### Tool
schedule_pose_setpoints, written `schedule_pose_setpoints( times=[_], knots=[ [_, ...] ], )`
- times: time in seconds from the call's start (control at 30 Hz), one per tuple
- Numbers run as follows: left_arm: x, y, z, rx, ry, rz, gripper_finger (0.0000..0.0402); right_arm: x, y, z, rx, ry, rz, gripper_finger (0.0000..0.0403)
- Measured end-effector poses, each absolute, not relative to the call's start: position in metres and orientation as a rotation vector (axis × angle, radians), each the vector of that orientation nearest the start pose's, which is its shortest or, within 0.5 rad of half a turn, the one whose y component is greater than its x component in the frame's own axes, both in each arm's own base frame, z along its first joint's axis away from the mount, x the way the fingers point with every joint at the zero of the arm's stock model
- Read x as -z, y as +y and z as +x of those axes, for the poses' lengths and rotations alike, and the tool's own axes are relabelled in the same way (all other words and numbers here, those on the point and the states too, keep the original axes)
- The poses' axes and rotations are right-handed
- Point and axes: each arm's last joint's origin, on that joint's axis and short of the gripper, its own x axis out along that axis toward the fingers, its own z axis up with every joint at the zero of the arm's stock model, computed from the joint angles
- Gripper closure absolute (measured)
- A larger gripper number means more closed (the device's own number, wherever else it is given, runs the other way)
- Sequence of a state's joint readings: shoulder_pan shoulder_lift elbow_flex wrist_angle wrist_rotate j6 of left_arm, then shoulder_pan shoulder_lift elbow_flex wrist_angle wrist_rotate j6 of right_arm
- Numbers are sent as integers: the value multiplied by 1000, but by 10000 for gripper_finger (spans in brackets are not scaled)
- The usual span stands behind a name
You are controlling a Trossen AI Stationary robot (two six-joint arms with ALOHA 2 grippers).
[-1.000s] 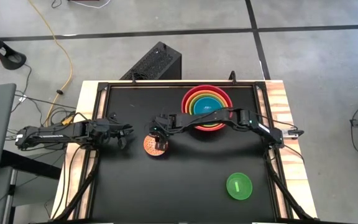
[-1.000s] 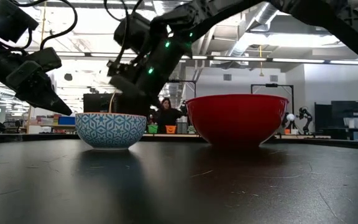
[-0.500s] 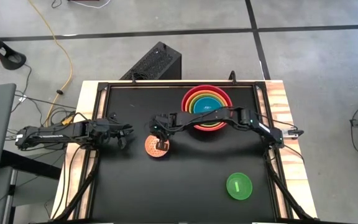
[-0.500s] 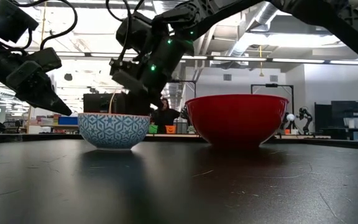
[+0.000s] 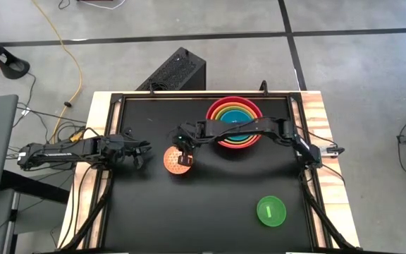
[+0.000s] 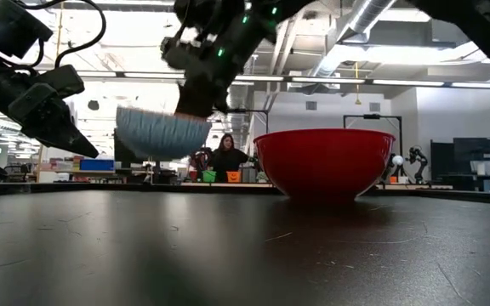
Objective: Nest bowls inside each other
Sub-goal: Stack the orange-patterned bowl on the blue bowl
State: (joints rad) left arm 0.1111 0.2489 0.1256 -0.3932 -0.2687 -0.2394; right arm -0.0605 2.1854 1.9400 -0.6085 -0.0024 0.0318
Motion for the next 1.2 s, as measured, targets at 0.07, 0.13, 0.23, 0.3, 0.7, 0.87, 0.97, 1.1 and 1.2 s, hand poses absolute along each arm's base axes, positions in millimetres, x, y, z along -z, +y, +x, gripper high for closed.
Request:
schedule_pose_setpoints(
  times=[0.07, 0.13, 0.23, 0.3, 0.7, 0.87, 0.97, 1.1, 1.2],
  knots=[
    [-151, 18, 96, -431, 471, -190, 315, -260, -29, 480, 68, 842, 58, 396],
    [-151, 18, 96, -431, 471, -190, 315, -278, -31, 471, 70, 826, 60, 396],
    [-151, 18, 96, -431, 471, -190, 315, -304, -36, 455, 84, 803, 66, 396],
    [-151, 18, 96, -431, 470, -190, 315, -317, -40, 445, 95, 803, 73, 396],
    [-151, 18, 96, -431, 471, -190, 315, -367, -82, 380, 232, 885, 176, 395],
    [-151, 18, 96, -430, 471, -190, 315, -364, -106, 359, 307, 999, 240, 395],
    [-151, 18, 96, -431, 471, -190, 315, -353, -120, 353, 343, 1043, 268, 394],
    [-151, 18, 96, -432, 470, -190, 315, -337, -140, 333, 361, 1040, 334, 394],
    [-151, 18, 96, -431, 470, -190, 315, -325, -152, 313, 416, 993, 379, 394]
  ],
)
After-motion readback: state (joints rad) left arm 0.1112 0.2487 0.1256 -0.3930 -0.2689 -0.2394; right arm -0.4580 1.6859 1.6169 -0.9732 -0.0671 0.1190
